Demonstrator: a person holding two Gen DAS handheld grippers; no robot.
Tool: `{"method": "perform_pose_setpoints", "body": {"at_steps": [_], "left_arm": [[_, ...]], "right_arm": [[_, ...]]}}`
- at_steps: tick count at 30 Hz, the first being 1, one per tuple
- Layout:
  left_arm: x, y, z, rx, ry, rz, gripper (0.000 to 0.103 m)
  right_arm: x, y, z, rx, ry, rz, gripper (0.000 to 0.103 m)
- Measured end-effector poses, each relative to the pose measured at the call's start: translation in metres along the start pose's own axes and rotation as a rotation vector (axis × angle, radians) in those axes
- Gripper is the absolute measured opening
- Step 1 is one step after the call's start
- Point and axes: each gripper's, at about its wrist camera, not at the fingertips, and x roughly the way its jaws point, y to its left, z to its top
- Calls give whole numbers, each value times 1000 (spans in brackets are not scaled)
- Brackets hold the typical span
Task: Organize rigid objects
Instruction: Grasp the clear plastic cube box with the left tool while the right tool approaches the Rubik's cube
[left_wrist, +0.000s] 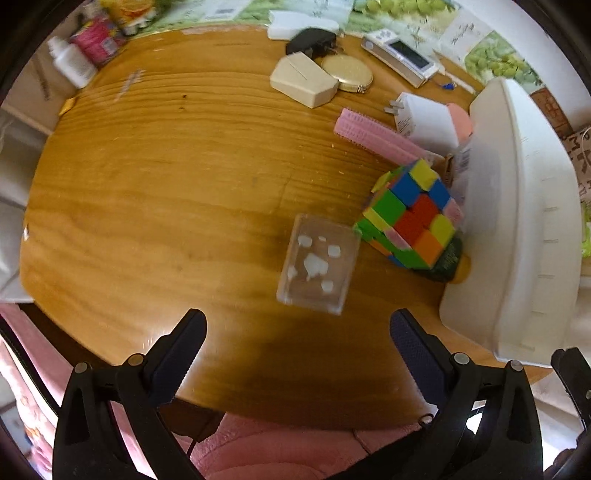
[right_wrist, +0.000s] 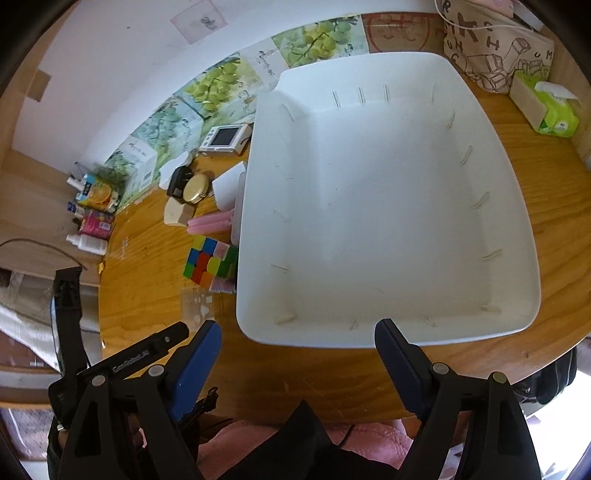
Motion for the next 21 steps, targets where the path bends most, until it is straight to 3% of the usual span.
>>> {"method": "perform_pose_setpoints", "body": {"at_steps": [9,21], "left_arm": [[30,9,29,52,103,-23,86],[43,21,53,124,219,-201,76]], "right_arm": [[15,11,10,52,28,-53,86],[41,58,22,15,82,30,86]]}}
